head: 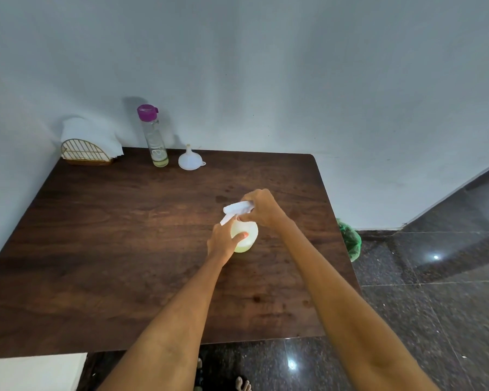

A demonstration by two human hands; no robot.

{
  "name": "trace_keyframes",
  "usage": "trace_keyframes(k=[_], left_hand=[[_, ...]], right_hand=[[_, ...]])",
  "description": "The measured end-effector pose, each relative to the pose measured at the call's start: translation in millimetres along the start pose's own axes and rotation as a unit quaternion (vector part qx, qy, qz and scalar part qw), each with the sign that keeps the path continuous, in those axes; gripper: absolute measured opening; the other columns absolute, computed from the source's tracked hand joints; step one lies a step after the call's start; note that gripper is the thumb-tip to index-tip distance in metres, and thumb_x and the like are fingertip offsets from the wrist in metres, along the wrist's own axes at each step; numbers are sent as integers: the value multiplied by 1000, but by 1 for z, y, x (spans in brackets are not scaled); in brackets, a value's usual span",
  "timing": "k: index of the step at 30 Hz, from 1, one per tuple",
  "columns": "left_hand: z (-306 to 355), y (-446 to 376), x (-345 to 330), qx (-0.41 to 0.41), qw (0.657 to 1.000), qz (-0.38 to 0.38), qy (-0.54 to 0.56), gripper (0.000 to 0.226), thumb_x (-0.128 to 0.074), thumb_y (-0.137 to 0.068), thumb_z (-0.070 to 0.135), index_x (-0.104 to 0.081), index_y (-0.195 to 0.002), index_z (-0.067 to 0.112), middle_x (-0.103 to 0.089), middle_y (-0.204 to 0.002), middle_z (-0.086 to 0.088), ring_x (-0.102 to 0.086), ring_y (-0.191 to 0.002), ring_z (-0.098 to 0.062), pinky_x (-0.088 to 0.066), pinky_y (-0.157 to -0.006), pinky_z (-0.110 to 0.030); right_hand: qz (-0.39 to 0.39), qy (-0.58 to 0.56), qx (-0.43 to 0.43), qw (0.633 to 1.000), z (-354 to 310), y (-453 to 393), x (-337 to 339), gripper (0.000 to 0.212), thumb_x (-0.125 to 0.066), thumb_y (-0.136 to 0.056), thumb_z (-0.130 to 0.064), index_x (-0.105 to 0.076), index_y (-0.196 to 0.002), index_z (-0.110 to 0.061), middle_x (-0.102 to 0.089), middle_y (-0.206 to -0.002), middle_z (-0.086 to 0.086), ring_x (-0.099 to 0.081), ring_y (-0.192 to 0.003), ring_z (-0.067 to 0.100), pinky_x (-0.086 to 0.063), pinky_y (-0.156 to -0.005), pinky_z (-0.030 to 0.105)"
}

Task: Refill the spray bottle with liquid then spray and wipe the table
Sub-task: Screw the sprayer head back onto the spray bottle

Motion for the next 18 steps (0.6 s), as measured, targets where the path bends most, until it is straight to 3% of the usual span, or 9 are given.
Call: trace_keyframes(k=[3, 7, 12, 16, 18], left_hand=[[1, 4, 1, 27, 999, 9, 28, 65, -62, -85, 44, -37, -139, 19, -48, -135, -8, -45, -126, -28, -39, -99, -43], [2, 5, 4, 20, 998, 18, 62, 64, -68, -82, 37, -42, -135, 14, -53, -131, -8, -47, -123, -27, -43, -98, -44], [-4, 0, 4, 36, 992, -4, 119, 80, -72, -69, 48, -43, -135, 14, -53, -130, -11, -49, -122, -29, -45, -99, -51], [-3, 1, 3, 35, 990, -6, 133, 86, -68, -65, 53, -41, -137, 15, -50, -135, -11, -46, -126, -29, -43, -102, -51], [-2, 0, 2, 26, 994, -21, 101, 83, -68, -74, 51, -35, -143, 18, -43, -142, -12, -41, -131, -31, -39, -105, -50]], right_hand=[[-95, 80, 32, 992, -14, -8, 8, 31, -76, -74, -10, -69, -104, -3, -68, -107, 12, -63, -94, 23, -41, -64, 12], [-175, 147, 47, 972, -29, -12, 14, 35, -76, -68, 1, -71, -102, -5, -68, -107, 11, -63, -95, 25, -47, -73, 22], [-187, 150, 66, 969, -46, -15, 25, 32, -78, -71, -7, -70, -103, -6, -69, -105, 9, -59, -80, 14, -43, -59, 10], [-155, 153, 52, 975, -35, -13, 17, 38, -77, -74, -13, -66, -109, -5, -67, -109, 10, -57, -82, 13, -47, -70, 16], [-124, 139, 34, 982, -30, -12, 14, 39, -76, -75, -15, -65, -112, -6, -66, -111, 10, -55, -81, 14, -47, -73, 18]])
Point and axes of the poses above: each hand's wrist, its own y-axis away from the middle knuckle, its own x-axis out of the back of the hand, z = x × y, the point moved 4 cm from there along -y, towards the middle knuckle
